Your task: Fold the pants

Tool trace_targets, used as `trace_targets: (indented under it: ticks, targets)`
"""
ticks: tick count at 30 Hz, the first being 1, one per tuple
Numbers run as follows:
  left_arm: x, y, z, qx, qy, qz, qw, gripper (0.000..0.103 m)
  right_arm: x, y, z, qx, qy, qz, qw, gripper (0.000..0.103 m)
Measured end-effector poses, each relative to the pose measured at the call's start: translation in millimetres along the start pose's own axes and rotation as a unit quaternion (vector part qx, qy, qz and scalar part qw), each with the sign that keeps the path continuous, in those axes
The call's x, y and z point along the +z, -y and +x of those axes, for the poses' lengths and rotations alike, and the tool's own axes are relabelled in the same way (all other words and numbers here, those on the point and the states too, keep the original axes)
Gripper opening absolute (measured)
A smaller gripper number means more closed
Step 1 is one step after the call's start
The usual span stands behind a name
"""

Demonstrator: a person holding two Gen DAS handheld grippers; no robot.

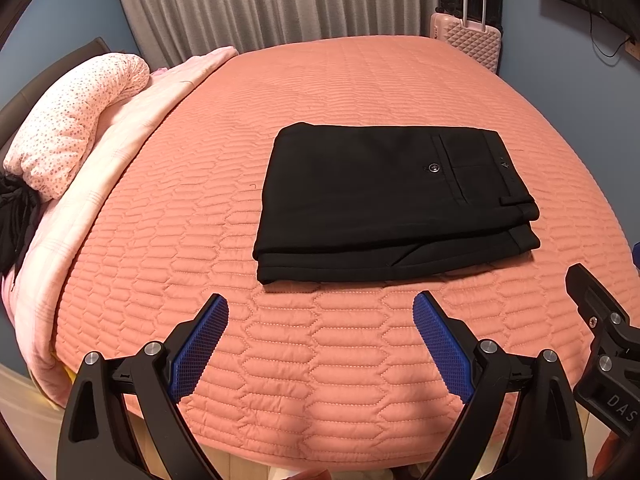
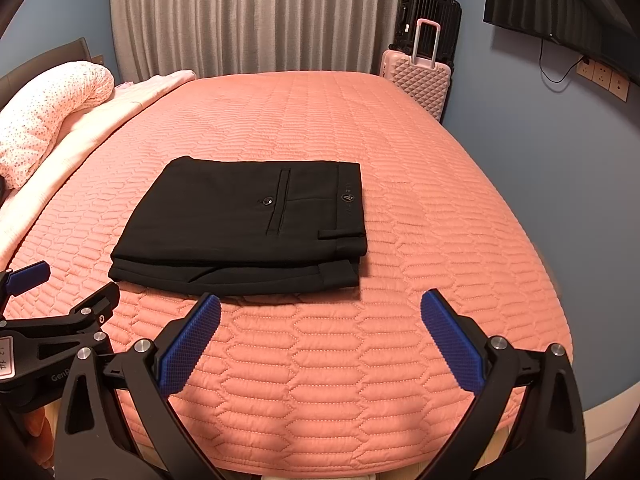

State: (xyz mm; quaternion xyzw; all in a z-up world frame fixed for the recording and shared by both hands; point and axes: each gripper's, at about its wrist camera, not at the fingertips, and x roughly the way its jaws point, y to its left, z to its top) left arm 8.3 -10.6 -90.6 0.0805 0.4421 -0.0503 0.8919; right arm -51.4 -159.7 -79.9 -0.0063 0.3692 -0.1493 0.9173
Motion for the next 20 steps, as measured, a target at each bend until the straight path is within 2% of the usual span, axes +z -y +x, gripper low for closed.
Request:
trace_targets:
  ticks: [11,20]
  targets:
    - [-4.0,4.5,-6.2,0.008,0.026,0.013,0.9996,0.092,-2.1,2.0,0.0,-0.003,-0.002,0.003,1.0,0.098]
    - [-2.4,-2.9,0.9,-0.003,0.0,-0.006,1.0,0.092,-3.5,4.2,-0.4,-0.006,0.0,0.004,1.0,0.098]
